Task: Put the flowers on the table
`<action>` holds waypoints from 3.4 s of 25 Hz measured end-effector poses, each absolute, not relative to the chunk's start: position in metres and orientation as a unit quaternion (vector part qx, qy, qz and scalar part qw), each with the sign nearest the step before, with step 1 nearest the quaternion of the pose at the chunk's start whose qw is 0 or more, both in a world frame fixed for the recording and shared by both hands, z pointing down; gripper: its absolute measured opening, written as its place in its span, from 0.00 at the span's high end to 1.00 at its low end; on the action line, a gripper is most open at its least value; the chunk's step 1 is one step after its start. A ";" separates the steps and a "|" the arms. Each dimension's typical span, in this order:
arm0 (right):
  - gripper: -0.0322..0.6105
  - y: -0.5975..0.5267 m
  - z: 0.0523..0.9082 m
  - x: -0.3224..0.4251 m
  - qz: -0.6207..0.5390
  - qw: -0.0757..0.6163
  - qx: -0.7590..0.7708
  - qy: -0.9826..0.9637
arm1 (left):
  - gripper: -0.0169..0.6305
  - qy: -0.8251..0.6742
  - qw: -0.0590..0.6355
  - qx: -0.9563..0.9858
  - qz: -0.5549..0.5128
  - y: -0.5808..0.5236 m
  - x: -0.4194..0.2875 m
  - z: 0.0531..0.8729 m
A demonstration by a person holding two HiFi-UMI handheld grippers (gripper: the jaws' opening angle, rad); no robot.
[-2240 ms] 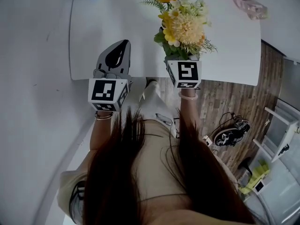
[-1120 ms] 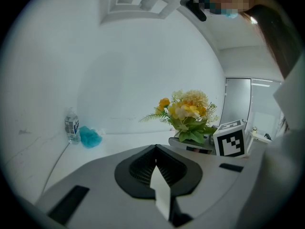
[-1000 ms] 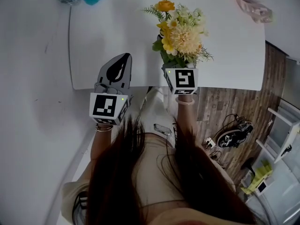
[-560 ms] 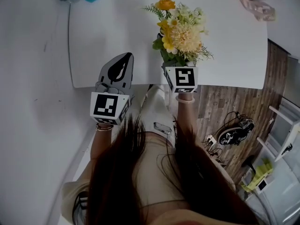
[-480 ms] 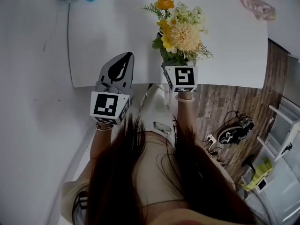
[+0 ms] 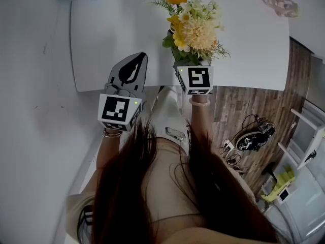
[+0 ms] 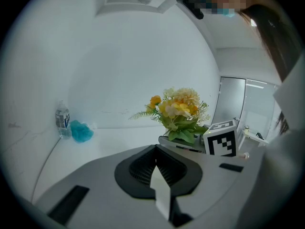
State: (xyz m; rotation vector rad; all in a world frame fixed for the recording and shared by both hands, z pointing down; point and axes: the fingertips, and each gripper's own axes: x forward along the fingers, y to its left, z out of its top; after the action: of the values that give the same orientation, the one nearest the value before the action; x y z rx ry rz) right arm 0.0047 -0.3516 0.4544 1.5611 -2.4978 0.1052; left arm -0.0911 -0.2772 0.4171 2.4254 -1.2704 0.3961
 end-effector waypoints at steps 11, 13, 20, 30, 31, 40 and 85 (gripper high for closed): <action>0.55 -0.349 0.456 0.005 0.034 0.108 0.519 -0.847 | 0.97 -0.442 0.187 0.863 0.159 -0.271 -0.084 0.423; 0.55 -0.349 0.457 0.004 0.036 0.109 0.517 -0.848 | 0.97 -0.444 0.185 0.863 0.152 -0.272 -0.084 0.422; 0.55 -0.349 0.458 0.004 0.038 0.111 0.512 -0.851 | 0.97 -0.446 0.184 0.864 0.146 -0.272 -0.082 0.419; 0.54 -0.346 0.461 0.006 0.047 0.113 0.505 -0.855 | 0.97 -0.452 0.191 0.857 0.156 -0.266 -0.082 0.422; 0.54 -0.345 0.461 0.006 0.049 0.114 0.504 -0.855 | 0.97 -0.452 0.188 0.859 0.151 -0.266 -0.081 0.420; 0.54 -0.333 0.463 0.011 0.055 0.116 0.499 -0.857 | 0.97 -0.454 0.180 0.860 0.145 -0.259 -0.073 0.414; 0.60 -0.241 0.437 0.076 0.043 0.113 0.478 -0.870 | 0.97 -0.504 0.137 0.845 0.119 -0.178 -0.015 0.376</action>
State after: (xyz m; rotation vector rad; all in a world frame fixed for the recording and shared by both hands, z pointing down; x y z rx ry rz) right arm 0.0764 -0.2414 0.4366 1.4034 -2.5518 0.1265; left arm -0.0149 -0.1784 0.3763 2.4439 -1.4574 0.3430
